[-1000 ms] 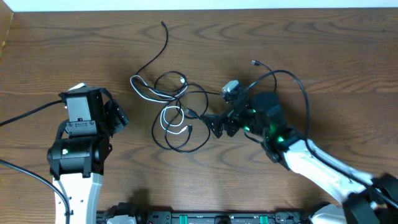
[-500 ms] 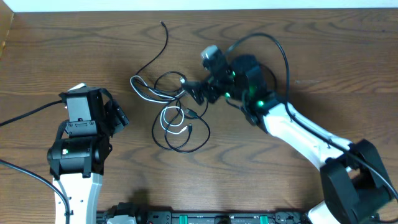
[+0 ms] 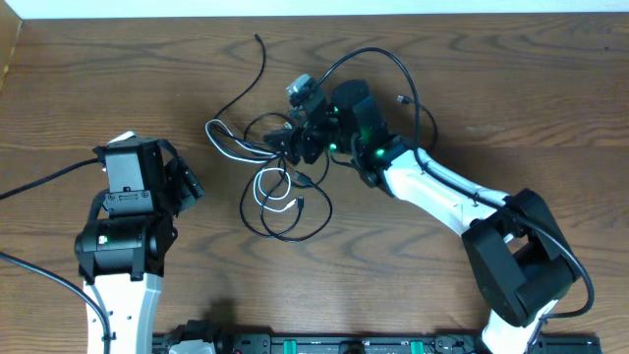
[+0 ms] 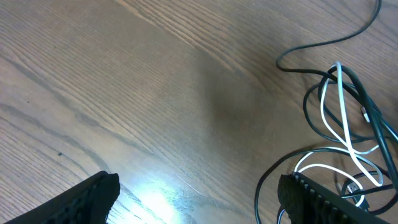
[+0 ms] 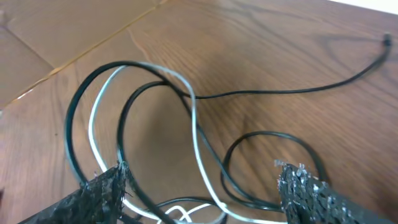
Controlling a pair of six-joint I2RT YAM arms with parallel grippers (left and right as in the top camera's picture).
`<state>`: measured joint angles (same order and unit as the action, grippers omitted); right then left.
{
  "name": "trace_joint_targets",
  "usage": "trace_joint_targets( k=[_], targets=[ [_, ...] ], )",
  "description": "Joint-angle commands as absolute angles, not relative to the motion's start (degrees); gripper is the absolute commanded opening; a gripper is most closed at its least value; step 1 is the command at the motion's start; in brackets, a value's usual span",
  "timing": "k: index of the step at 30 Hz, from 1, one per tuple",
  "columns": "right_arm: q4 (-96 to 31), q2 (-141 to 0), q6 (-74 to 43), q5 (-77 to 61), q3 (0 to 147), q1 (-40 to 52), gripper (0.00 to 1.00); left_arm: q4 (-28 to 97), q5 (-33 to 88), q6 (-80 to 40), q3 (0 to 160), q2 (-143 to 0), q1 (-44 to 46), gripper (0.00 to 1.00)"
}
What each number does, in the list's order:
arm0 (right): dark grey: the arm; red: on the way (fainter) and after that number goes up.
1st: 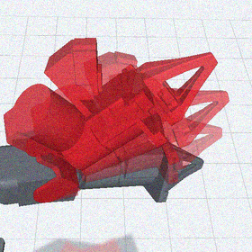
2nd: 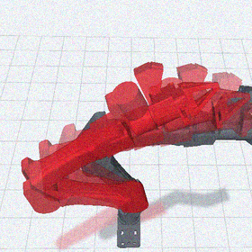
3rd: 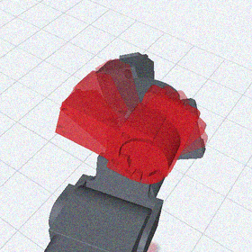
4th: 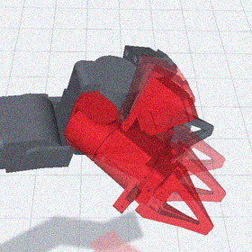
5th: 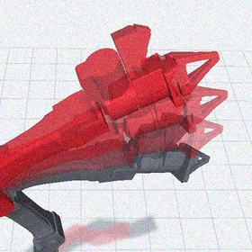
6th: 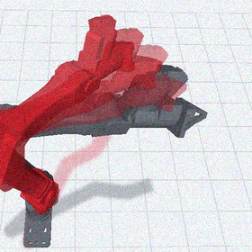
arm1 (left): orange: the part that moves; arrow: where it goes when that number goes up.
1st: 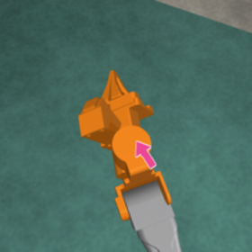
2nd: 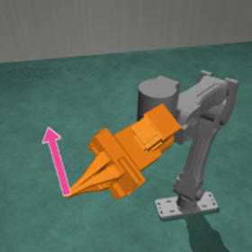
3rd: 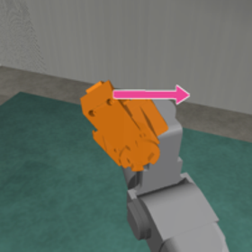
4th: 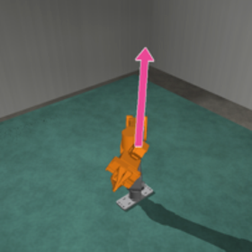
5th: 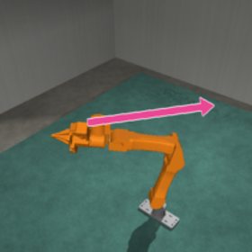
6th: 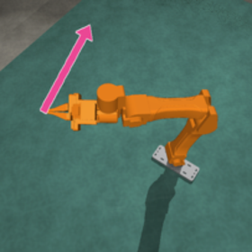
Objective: Untangle cables
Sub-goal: 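Close the right gripper on a black cable strand in the pile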
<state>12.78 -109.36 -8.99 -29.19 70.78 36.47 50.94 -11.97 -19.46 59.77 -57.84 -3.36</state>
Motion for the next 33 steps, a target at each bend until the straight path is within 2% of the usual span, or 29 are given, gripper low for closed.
trace_joint_targets(
  k=[1,9,10,12,13,22,23,25,27,33],
  targets=[
    [12.8,-109.0,-9.7,-30.0,71.6,38.1,0.78,50.9,-12.5,-19.7,60.0,-57.6,-3.7,0.86],
    [12.6,-109.8,-7.0,-25.2,71.6,41.6,0.75,50.9,-12.5,-19.7,60.0,-57.6,-3.7,0.86],
    [12.6,-109.9,-7.0,-23.8,71.6,41.9,0.73,50.9,-12.5,-19.7,60.0,-57.6,-3.7,0.86],
    [13.1,-110.9,-7.0,-17.2,71.6,42.9,0.61,50.9,-12.5,-19.7,60.0,-57.6,-3.7,0.86],
    [13.3,-111.6,-7.0,-15.7,71.6,43.3,0.59,50.9,-12.5,-19.7,60.0,-57.6,-3.7,0.86],
    [20.1,-118.5,-7.0,-15.4,71.6,44.3,0.59,50.9,-12.5,-19.7,60.0,-57.6,-3.7,0.86],
    [20.8,-119.2,-7.0,-15.5,71.6,44.3,0.56,50.9,-12.5,-19.7,60.0,-57.6,-3.7,0.86],
    [21.1,-120.0,-7.2,-15.6,71.6,44.4,0.42,50.9,-12.5,-19.7,60.0,-57.6,-3.7,0.86],
    [20.7,-120.0,-7.2,-15.6,71.6,44.3,0.03,50.9,-12.5,-19.7,60.0,-57.6,-3.7,0.86],
    [21.5,-116.3,-9.9,-18.0,71.6,43.9,0.01,50.9,-12.5,-19.7,60.0,-57.6,-3.7,0.86]
  ],
)
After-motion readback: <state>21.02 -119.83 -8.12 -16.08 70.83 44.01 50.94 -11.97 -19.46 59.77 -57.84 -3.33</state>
